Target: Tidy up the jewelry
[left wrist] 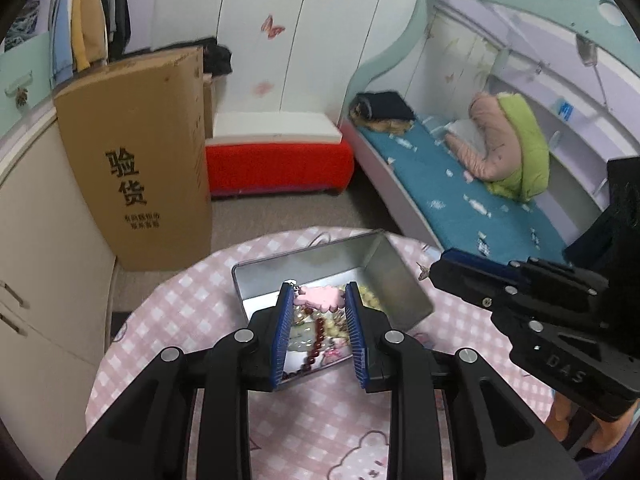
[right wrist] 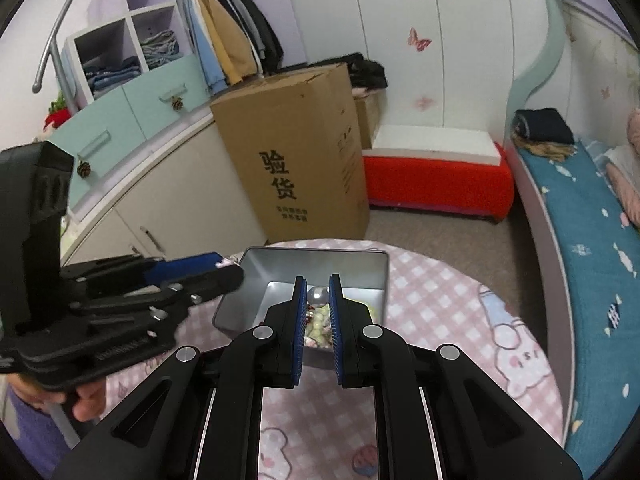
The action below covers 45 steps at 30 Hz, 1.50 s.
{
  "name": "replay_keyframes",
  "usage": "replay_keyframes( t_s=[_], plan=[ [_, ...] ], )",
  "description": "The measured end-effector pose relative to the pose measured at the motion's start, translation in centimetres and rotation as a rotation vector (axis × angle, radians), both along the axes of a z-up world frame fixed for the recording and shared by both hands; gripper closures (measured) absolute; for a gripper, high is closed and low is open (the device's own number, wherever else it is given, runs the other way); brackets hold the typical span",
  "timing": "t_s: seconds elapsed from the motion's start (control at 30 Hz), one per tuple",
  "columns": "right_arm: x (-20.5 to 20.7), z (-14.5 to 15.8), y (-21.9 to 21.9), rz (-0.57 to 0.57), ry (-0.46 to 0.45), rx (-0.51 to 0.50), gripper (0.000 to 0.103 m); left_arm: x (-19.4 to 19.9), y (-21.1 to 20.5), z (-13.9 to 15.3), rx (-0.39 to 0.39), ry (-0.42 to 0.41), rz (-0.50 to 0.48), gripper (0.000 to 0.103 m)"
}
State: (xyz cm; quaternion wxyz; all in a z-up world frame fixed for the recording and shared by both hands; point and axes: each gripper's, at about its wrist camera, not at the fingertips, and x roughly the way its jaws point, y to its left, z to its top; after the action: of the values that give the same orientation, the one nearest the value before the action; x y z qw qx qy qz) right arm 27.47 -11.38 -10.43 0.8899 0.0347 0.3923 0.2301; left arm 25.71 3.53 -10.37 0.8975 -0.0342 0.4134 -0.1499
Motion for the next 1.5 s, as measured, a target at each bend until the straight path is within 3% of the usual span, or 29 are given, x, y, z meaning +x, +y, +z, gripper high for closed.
replay_keyframes(
  t_s=[0.37, 0.9, 1.0, 1.2, 1.27, 1.37, 1.4, 1.5],
  plan=[
    [2.1, -3.9, 1.6, 0.004, 0.093, -0.014, 0.091, 1.4, -0.7, -4.3, 0.046, 0.090, -0.015, 0.078],
    [2.5, -4.9, 1.7, -0.001, 0.118, -0.010, 0.091, 1.4, -0.7, -4.3, 0.050, 0.082, -0.016, 0.077],
    [2.4, -5.0, 1.7, -0.004, 0.114, -0.006, 0.090, 1.2, -0.7, -4.0, 0.043, 0.071, -0.009, 0.067],
    [1.6, -4.3, 0.8, -0.020, 0.098, 0.007, 0.089, 0.2, -0.8, -3.0, 0.036, 0.047, -0.004, 0.066],
    [1.1, -3.8, 0.3, -0.028, 0.089, 0.014, 0.089, -0.3, -0.7, -2.3, 0.033, 0.030, 0.004, 0.055],
    [0.1, -2.8, -0.3, -0.038, 0.070, 0.014, 0.089, -1.6, -0.3, -1.2, 0.029, -0.008, 0.015, 0.053],
    [-0.5, -2.2, -0.5, -0.043, 0.056, 0.015, 0.085, -2.0, -0.3, -0.9, 0.031, -0.019, 0.020, 0.053],
    [-2.1, -0.8, -1.0, -0.063, 0.018, 0.010, 0.042, -3.6, -0.4, 0.3, 0.047, -0.060, 0.043, 0.046]
  ],
)
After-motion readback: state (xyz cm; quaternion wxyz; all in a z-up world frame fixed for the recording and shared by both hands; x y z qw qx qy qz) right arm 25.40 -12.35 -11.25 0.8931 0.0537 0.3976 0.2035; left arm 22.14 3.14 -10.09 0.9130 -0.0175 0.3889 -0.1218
